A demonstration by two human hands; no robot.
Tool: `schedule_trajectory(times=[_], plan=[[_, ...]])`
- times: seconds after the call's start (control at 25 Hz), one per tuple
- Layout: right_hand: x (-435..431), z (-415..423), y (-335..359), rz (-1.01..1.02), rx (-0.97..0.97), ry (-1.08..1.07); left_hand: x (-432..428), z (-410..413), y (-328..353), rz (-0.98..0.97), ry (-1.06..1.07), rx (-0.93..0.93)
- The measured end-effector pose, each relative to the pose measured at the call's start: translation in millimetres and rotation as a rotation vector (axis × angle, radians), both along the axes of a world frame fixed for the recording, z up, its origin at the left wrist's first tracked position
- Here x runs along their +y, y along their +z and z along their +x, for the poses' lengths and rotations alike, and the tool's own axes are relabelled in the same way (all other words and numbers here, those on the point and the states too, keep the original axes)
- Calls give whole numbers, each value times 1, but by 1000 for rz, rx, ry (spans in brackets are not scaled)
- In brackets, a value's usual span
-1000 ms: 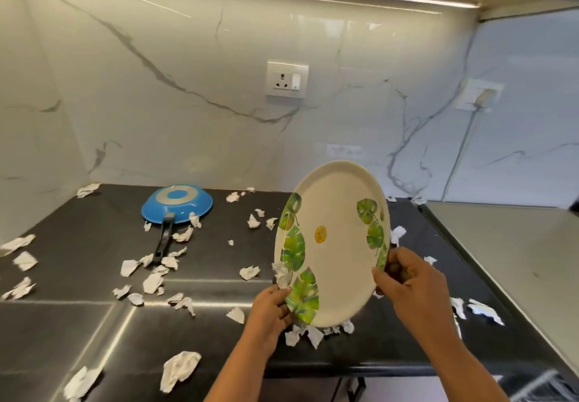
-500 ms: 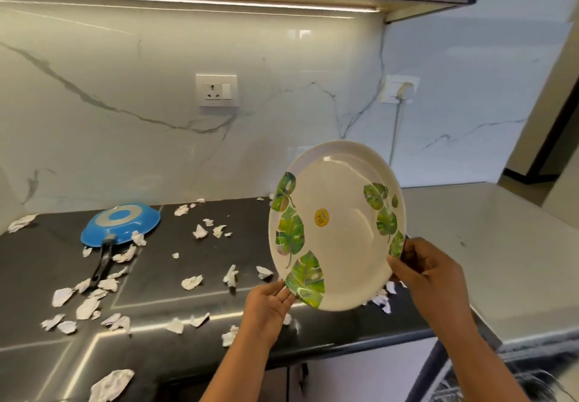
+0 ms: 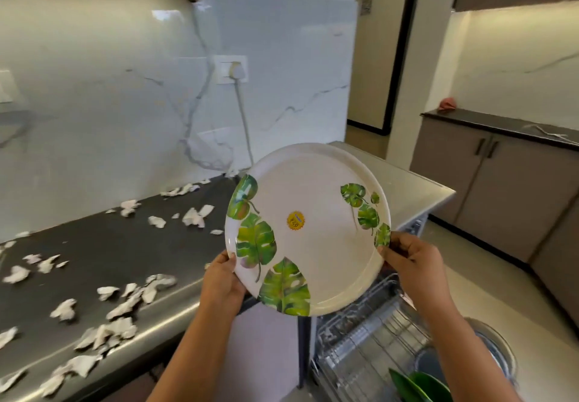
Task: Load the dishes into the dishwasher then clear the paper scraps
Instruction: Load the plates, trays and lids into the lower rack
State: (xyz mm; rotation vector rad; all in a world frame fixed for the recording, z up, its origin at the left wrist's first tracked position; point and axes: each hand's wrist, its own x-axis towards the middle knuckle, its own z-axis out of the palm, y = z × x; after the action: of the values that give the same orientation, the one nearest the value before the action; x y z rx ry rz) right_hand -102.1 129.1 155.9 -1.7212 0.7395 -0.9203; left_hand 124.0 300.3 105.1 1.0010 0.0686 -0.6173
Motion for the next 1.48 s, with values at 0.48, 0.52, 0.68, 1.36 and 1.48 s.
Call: schedule_trajectory(times=[0.48,0.52,0.68,1.36,1.48], plan=[[-73,-153,-53,232,82,-396,-136,-99,-36,138,-426,3],[-76,-158,-58,250,87,-412,-146,-102,-42,147,-457,20],[-99,-178,-82,342,152,-501,-194,-118,-68,214,-611,52],[-227,-158,-203,631,394,-968,-397,-99,-225,717,-990,227],[-229,-155,-225,632,440,-993,-404,-103,-257,751,-1025,247]])
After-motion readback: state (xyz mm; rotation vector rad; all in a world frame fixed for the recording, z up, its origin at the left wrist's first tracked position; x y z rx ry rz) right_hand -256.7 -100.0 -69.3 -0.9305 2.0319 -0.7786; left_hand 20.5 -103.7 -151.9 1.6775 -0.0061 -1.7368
